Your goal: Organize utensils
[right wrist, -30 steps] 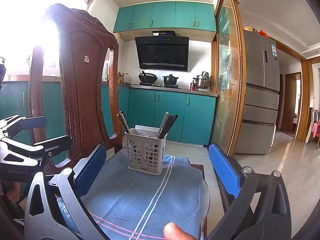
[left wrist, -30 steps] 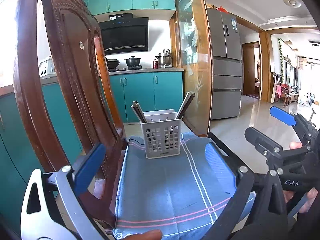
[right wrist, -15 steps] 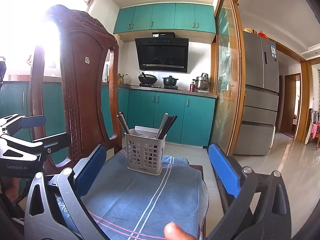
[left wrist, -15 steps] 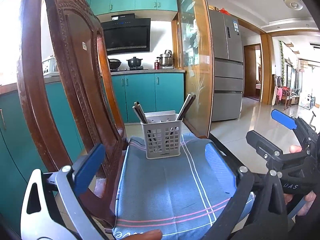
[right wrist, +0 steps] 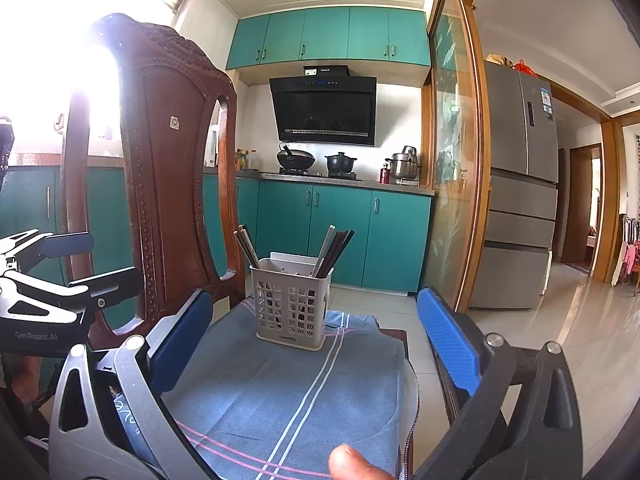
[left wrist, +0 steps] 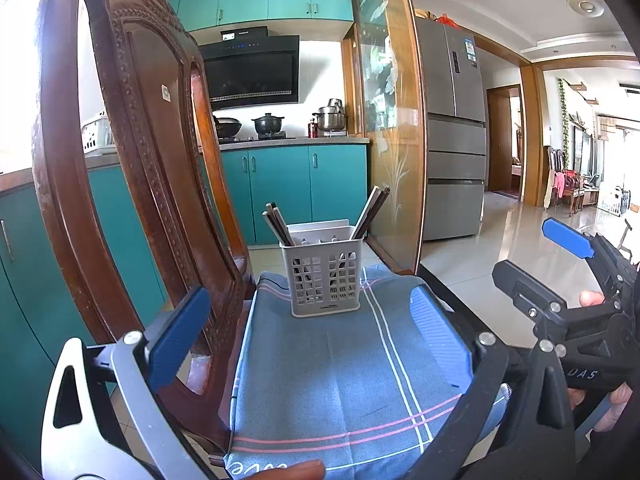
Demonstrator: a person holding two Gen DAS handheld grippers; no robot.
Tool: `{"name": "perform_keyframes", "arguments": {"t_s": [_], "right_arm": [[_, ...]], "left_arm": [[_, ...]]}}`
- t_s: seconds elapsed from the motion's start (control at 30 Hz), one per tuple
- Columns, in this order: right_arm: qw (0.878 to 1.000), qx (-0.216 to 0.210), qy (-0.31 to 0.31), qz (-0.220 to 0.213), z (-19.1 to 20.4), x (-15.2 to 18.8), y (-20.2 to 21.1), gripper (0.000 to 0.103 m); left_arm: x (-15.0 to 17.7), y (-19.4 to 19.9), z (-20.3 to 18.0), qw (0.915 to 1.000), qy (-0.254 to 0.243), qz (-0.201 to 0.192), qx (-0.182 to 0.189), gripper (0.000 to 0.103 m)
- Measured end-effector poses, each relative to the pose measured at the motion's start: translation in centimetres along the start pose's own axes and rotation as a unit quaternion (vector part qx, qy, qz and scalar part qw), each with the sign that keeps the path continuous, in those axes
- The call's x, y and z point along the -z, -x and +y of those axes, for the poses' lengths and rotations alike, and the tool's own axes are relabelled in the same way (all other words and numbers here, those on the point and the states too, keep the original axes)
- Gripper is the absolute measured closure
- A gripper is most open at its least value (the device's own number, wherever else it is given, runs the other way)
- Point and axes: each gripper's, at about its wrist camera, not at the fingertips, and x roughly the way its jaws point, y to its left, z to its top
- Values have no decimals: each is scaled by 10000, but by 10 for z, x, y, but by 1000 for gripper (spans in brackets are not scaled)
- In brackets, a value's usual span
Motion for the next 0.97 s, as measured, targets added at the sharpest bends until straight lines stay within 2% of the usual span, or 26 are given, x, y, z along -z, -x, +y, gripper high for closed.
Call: {"name": "perform_keyframes", "arguments": {"t_s": [0.7,0.87,0.97], "right_arm": [[10000,1,-6,-23,3,1,3,3],[9991,-101,-281,290,-4,8,-17,3],[9954,135,-377,866,-14,16,-54,3]], "left_arm": [[3,4,-4,10000,-26,-33,17,4],[7,-9,-3,9996,23,282,58,4],[13,-27,-3,9979,78,642,104,4]]}}
